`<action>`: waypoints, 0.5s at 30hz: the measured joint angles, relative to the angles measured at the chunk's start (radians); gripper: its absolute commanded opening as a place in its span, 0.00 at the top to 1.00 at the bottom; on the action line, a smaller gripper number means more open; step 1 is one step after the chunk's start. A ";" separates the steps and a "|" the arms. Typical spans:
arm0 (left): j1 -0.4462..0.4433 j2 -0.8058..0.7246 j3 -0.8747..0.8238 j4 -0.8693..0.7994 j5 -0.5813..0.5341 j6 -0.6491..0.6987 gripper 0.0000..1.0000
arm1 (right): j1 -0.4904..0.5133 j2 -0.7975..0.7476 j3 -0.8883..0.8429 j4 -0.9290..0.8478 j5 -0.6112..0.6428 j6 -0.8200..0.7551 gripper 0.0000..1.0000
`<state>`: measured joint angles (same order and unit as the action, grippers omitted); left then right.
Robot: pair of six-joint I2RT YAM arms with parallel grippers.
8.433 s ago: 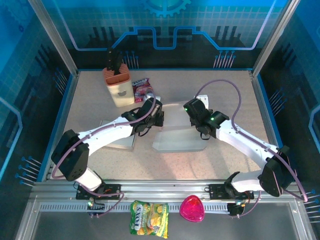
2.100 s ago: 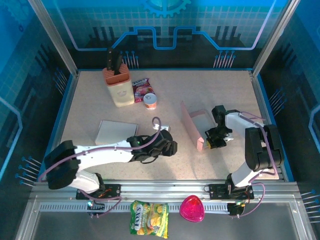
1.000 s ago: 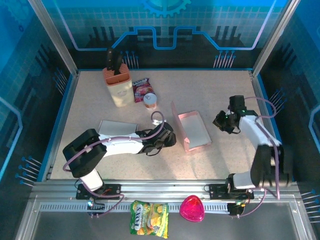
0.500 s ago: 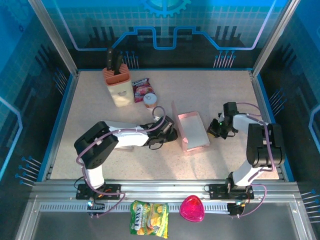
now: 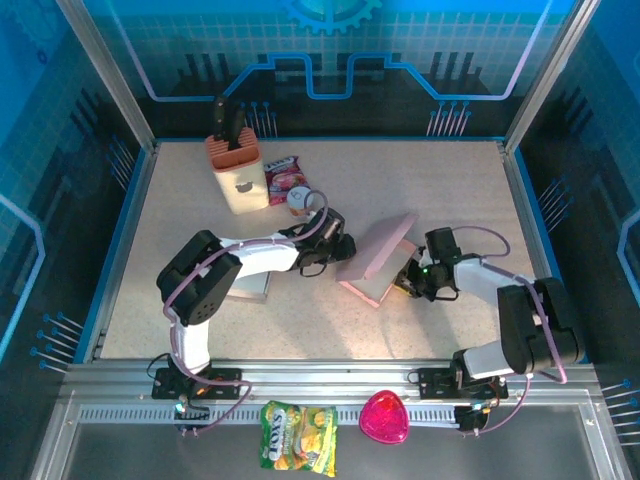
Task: Fold the paper box
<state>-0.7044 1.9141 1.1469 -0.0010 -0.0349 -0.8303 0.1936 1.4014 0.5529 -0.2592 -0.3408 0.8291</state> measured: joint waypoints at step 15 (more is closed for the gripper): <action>0.069 0.086 0.178 -0.092 0.114 0.085 0.44 | 0.219 -0.025 -0.074 0.211 0.127 0.357 0.74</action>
<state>-0.6357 2.0003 1.3247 -0.0929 0.0792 -0.7448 0.4126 1.3762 0.4786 -0.0486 -0.2134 1.1866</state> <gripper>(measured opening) 0.517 0.233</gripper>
